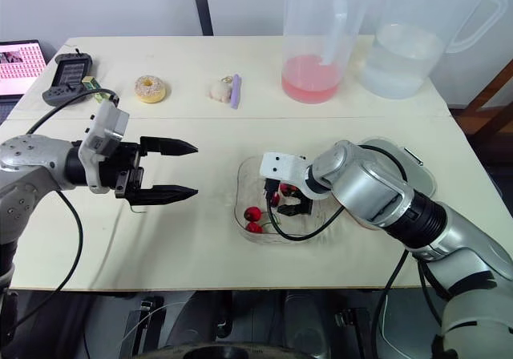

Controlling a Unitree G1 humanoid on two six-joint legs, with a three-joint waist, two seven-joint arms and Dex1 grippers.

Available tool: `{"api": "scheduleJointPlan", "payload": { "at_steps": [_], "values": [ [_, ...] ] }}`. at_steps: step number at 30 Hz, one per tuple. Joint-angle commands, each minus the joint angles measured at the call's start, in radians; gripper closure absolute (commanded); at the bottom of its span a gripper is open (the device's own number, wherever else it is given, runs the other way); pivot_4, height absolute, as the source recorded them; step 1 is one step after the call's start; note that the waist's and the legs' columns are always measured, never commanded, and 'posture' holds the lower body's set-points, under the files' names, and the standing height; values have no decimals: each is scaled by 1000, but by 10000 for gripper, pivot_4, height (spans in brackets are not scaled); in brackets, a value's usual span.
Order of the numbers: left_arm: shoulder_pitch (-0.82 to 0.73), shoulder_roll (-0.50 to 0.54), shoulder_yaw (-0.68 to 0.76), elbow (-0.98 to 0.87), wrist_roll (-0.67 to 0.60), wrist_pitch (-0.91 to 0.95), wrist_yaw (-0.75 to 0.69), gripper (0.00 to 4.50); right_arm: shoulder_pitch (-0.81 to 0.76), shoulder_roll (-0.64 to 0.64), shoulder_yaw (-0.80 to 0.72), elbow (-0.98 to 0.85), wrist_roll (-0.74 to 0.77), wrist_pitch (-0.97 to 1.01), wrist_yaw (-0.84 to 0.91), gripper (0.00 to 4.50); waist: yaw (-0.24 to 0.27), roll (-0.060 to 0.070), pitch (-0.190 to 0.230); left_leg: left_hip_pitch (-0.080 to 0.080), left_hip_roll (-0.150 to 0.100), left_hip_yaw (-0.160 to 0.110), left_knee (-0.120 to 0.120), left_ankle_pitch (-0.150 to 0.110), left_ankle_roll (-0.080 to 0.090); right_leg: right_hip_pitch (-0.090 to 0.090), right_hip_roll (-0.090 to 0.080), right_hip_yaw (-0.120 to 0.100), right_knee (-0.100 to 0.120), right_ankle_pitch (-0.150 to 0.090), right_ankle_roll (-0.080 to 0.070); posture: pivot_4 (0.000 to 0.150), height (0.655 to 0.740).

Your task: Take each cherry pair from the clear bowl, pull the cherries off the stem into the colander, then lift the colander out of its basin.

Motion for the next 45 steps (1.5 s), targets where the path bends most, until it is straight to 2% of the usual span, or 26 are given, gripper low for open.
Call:
{"api": "scheduleJointPlan", "payload": {
  "at_steps": [1,2,3,15,22,25,28,30,36,38,45],
  "values": [
    [-12,3,1,-21,10,-21,1,0,-4,1,-4,-14,-12,0,1,22429,0,0,0,0,0,0,0,0,0,0,0,0,0,0,0,1500,7400],
    [-13,2,1,-20,11,-21,1,0,-4,2,-4,-17,-12,2,0,28756,0,0,0,0,0,0,0,0,0,0,0,0,0,0,0,1500,7400],
    [-14,1,0,-19,13,-21,0,0,-4,3,-4,-20,-12,5,-1,32763,0,0,0,0,0,0,0,0,0,0,0,0,0,0,0,1500,7400],
    [-26,-13,-17,-3,30,-36,-5,0,-6,-19,-41,-89,5,31,2,32763,0,0,0,0,0,0,0,0,0,0,0,0,0,0,0,1500,7400],
    [-56,-47,-23,39,33,-30,15,0,7,-80,-244,-193,85,-31,41,32763,3,0,0,0,0,0,0,0,0,0,0,0,0,0,0,1500,7400],
    [-122,-152,41,102,-29,-25,103,0,60,-17,-518,-185,192,-111,31,32763,7,-1,0,0,0,0,0,0,0,1,0,0,0,0,0,1500,7400],
    [-175,-211,74,153,-45,-25,157,0,105,-3,-631,-178,181,-203,-25,32763,6,-1,0,0,0,-1,1,0,0,1,0,0,0,2,4,1500,7400],
    [-213,-256,88,182,-60,-24,201,0,112,74,-691,-172,187,-188,-122,32763,5,-1,0,0,0,-1,1,0,0,2,0,0,-1,2,4,1500,7400],
    [-266,-319,49,200,-25,-28,242,0,150,309,-756,-226,189,-240,-355,32763,0,-1,0,1,0,-1,0,0,0,0,0,0,5,3,5,1500,7400],
    [-293,-339,66,214,-60,-14,249,0,178,369,-744,-244,168,-278,-425,32763,2,-1,0,1,0,-2,0,0,0,0,1,0,7,2,5,1500,7400],
    [-417,-364,72,302,-75,27,289,0,303,425,-623,-280,39,-485,-544,32763,3,-1,0,1,-1,-3,1,0,0,1,0,0,6,2,5,1500,7400]
  ]
}}
